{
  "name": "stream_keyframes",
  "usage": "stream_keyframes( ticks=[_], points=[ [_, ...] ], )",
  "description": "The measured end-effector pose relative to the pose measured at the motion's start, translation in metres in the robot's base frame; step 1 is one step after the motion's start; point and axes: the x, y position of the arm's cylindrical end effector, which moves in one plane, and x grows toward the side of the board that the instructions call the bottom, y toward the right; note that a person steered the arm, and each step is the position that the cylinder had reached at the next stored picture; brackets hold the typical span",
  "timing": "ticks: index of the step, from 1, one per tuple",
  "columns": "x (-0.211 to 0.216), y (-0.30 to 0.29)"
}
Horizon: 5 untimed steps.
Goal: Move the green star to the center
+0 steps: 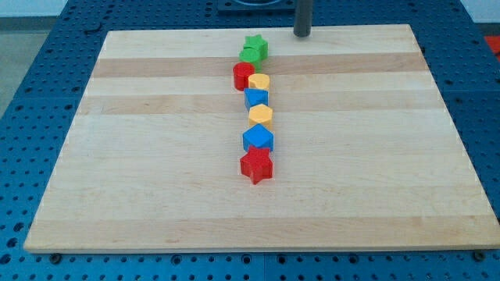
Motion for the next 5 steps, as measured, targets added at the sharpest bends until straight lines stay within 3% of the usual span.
stream_keyframes(
  ticks=[3, 5],
  points=[
    [-0.019, -0.023],
    [0.003, -0.125]
  ],
)
